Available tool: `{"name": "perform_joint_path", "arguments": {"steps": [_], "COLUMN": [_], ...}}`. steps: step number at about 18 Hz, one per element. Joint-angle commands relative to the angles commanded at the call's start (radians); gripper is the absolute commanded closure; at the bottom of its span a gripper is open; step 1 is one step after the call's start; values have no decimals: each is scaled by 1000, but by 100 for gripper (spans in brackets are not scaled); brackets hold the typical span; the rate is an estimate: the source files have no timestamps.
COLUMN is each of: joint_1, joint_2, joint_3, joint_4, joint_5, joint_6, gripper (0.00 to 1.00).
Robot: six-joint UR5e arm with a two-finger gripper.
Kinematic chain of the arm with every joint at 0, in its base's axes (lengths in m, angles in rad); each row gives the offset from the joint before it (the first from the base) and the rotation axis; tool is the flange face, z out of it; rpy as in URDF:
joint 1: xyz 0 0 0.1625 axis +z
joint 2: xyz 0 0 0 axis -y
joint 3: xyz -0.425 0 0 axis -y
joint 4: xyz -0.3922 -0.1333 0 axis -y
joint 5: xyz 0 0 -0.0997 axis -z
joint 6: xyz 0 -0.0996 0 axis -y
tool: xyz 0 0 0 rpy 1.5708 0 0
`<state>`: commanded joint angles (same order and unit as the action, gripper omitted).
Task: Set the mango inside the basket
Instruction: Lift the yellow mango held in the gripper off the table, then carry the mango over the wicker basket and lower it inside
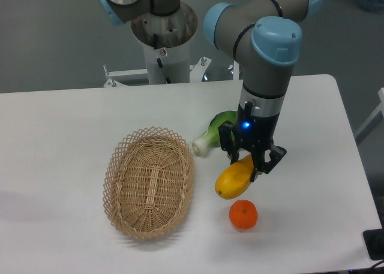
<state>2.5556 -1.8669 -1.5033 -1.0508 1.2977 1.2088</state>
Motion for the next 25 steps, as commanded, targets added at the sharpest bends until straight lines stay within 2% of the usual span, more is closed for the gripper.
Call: {"name": "perform_joint_path", "arguments": {"steps": [4,8,11,13,16,20,22,25], "joint_1": [2,-5,-11,-49,-133,-248,-291,-360], "joint_2": [11,50,89,115,123,86,58,-7], "joint_3": [-17,-63,-109,-152,-189,-244,-265,-261], "joint_4": [-5,5,14,17,28,170,192,193], "joint_5": [8,12,20,53,118,135,173,247], "joint_6": [0,-14,-101,-159,-247,-428,-454,-448], "gripper": [52,52,52,52,52,52,52,52]}}
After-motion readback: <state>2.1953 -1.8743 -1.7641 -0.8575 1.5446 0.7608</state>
